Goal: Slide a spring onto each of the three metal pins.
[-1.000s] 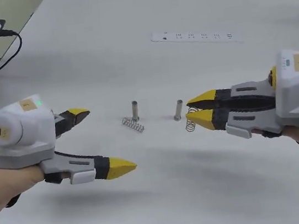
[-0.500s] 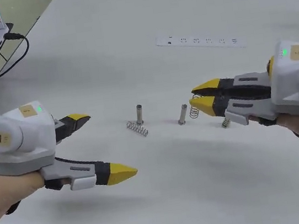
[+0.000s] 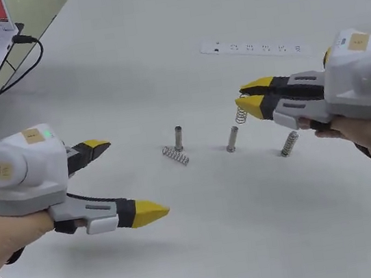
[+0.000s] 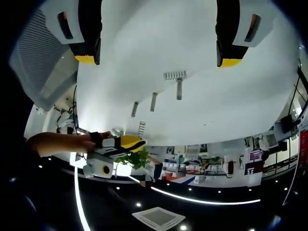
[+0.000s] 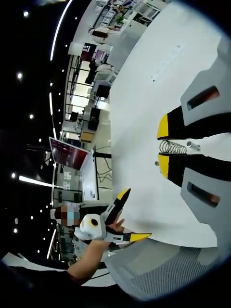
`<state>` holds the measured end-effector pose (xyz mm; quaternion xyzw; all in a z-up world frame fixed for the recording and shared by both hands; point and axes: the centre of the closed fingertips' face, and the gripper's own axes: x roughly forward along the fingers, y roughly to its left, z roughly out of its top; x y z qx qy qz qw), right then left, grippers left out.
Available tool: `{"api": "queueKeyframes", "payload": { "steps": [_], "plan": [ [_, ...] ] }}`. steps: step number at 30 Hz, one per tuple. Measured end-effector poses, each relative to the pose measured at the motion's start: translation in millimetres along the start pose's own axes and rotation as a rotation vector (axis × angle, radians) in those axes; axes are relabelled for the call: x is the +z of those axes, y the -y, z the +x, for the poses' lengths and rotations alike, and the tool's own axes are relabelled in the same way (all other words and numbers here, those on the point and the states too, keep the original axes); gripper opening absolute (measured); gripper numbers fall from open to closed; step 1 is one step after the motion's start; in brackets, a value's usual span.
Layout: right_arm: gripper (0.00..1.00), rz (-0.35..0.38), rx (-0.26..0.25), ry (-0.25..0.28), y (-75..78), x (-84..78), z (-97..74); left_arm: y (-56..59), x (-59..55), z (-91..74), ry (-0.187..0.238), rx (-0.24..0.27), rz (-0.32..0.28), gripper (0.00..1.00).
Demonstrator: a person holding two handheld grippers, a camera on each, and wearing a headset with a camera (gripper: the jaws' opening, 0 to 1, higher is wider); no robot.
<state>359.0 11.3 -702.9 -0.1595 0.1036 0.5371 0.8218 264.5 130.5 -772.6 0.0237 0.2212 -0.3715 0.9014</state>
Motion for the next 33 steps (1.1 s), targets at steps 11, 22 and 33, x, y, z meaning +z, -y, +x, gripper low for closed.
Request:
{"api": "queueKeyframes", "payload": {
  "steps": [11,22,33],
  "plan": [
    [0.07,0.003,-0.013,-0.046,8.2,-15.0,12.6,-3.1,-2.8,-2.0,0.001,0.011,-0.005,0.98],
    [0.07,0.019,-0.013,-0.082,11.0,-28.7,18.9,-1.2,-3.0,-0.5,0.002,0.007,-0.007,0.97],
    [0.08,0.026,-0.011,-0.093,11.8,-34.3,25.3,-2.5,-7.8,-3.0,-0.004,0.01,-0.016,0.96]
  ]
}}
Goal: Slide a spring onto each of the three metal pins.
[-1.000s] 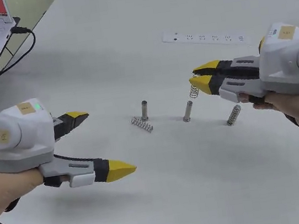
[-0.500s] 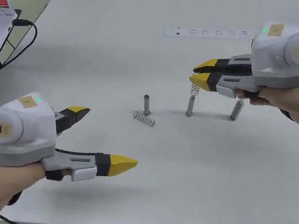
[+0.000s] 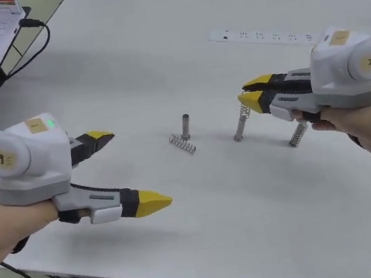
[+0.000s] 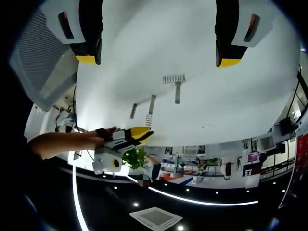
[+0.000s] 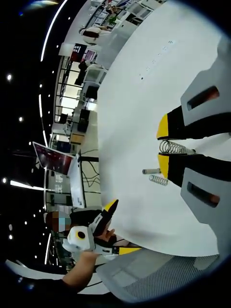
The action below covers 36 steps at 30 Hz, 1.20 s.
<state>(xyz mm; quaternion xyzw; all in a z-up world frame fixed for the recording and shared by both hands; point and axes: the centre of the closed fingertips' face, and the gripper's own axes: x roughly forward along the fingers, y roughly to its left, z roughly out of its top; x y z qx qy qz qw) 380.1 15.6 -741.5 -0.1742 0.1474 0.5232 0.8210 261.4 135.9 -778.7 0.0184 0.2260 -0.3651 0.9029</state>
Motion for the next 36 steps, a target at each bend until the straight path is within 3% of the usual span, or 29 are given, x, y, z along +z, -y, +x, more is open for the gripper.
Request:
{"api": "queueKeyframes", "payload": {
  "steps": [21,36],
  "plan": [
    [0.08,0.046,-0.011,-0.023,1.2,-22.1,5.8,-0.1,-2.7,-2.0,-0.006,0.003,-0.004,0.96],
    [0.08,0.014,0.01,-0.1,-6.2,-44.5,15.9,0.7,-1.5,-2.0,-0.006,0.0,-0.004,0.96]
  ]
}}
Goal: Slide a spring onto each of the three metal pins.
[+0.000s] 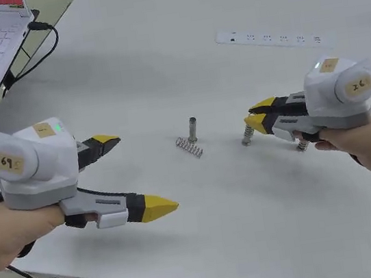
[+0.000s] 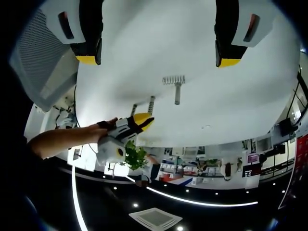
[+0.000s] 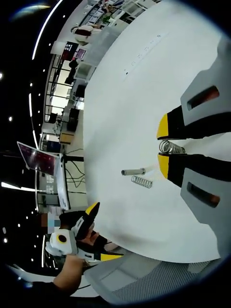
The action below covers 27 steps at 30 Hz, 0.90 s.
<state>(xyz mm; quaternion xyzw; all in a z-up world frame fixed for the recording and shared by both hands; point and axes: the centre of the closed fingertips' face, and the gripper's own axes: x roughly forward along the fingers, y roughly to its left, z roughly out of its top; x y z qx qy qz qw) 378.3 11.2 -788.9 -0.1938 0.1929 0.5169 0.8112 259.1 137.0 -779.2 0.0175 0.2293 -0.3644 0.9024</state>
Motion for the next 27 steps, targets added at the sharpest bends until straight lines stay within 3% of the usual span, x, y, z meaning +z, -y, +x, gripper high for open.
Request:
{"api": "queueKeyframes", "payload": {
  "steps": [12,27],
  "plan": [
    [0.08,-0.002,0.007,-0.055,-5.5,-18.1,0.4,0.2,0.1,-0.4,-0.005,0.0,0.001,0.95],
    [0.09,0.041,0.001,-0.061,-2.5,-17.2,-1.6,2.9,2.6,1.0,0.0,-0.007,0.001,0.95]
  ]
}}
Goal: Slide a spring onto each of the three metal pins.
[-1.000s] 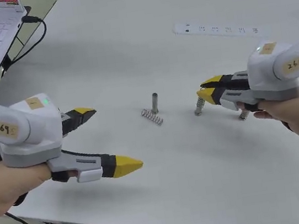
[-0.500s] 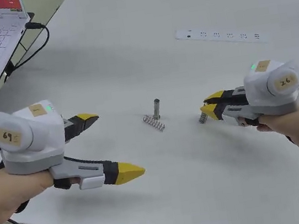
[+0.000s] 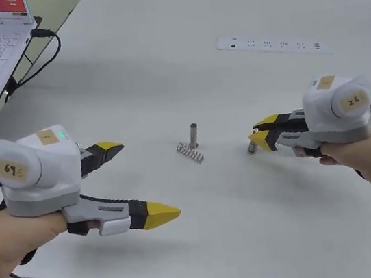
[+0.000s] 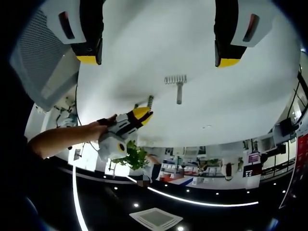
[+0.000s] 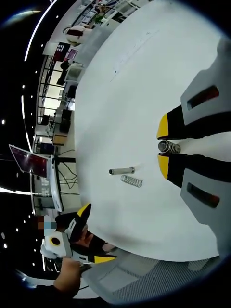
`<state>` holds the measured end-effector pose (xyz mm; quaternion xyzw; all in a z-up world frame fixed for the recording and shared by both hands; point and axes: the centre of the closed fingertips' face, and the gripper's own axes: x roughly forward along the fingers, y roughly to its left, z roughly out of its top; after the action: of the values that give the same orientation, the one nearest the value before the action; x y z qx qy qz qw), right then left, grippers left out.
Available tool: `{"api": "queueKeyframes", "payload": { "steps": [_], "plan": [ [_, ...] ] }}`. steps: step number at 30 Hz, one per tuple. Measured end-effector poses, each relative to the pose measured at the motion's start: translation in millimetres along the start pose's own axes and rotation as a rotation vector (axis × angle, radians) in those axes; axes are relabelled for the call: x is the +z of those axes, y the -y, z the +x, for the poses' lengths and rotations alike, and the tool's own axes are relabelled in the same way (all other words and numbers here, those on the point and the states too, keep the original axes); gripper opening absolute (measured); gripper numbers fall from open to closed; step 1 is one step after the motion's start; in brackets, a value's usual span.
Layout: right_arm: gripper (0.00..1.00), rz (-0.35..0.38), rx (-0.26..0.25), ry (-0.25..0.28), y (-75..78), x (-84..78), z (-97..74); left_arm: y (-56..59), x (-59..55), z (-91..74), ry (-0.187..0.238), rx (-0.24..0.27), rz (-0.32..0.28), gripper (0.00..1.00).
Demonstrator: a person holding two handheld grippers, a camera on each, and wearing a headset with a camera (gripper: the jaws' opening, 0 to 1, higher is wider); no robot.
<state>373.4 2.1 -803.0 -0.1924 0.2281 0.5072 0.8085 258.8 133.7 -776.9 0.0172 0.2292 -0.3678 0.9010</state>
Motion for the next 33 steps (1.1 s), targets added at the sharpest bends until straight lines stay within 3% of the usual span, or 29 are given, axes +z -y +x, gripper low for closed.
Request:
{"api": "queueKeyframes", "payload": {
  "steps": [11,21,33],
  "plan": [
    [0.14,0.028,-0.002,0.022,-1.7,6.8,-0.1,0.9,1.0,-0.6,-0.002,-0.001,0.006,0.94],
    [0.14,0.02,-0.006,0.056,1.4,16.2,-11.7,1.0,4.9,-0.7,0.004,-0.002,0.009,0.95],
    [0.2,0.04,0.02,0.127,-11.9,28.6,-28.3,3.8,8.8,0.8,0.013,-0.007,0.009,0.95]
  ]
}}
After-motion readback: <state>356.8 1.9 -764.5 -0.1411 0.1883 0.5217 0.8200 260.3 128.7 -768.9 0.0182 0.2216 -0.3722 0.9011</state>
